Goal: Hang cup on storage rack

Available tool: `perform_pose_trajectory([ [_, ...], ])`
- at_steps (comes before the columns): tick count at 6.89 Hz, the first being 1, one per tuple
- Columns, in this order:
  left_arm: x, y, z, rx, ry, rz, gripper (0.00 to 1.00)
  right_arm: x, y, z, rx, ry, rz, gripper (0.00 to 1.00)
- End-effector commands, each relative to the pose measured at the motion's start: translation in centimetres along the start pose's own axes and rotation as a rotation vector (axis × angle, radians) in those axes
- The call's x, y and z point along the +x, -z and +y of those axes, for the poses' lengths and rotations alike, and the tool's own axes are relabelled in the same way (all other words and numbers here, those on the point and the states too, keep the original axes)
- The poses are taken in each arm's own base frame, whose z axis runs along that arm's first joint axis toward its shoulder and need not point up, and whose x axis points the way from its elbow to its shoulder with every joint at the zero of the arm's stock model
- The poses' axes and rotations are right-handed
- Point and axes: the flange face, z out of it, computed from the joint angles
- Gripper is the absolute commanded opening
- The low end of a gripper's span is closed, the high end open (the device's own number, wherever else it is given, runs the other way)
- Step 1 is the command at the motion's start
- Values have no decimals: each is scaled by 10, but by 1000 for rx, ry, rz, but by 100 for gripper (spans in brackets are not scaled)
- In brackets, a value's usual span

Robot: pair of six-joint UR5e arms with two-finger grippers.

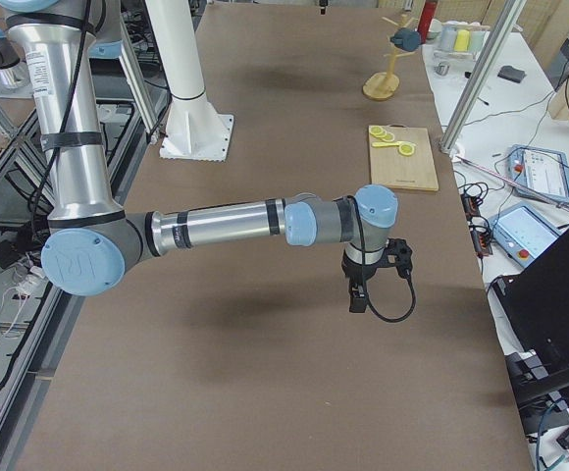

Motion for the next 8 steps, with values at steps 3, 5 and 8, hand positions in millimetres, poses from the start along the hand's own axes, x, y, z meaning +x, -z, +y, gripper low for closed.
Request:
perform_pose_trajectory([
  [3, -8, -10, 9, -36, 25, 21, 98, 20, -2, 14, -6, 32, -8, 100],
  [5, -6, -9, 9, -34, 22, 23, 98, 21, -6, 17, -13, 33, -11, 100],
  [8, -8, -10, 9, -36, 27, 19, 98, 25, -10, 23, -23, 27, -10, 100],
])
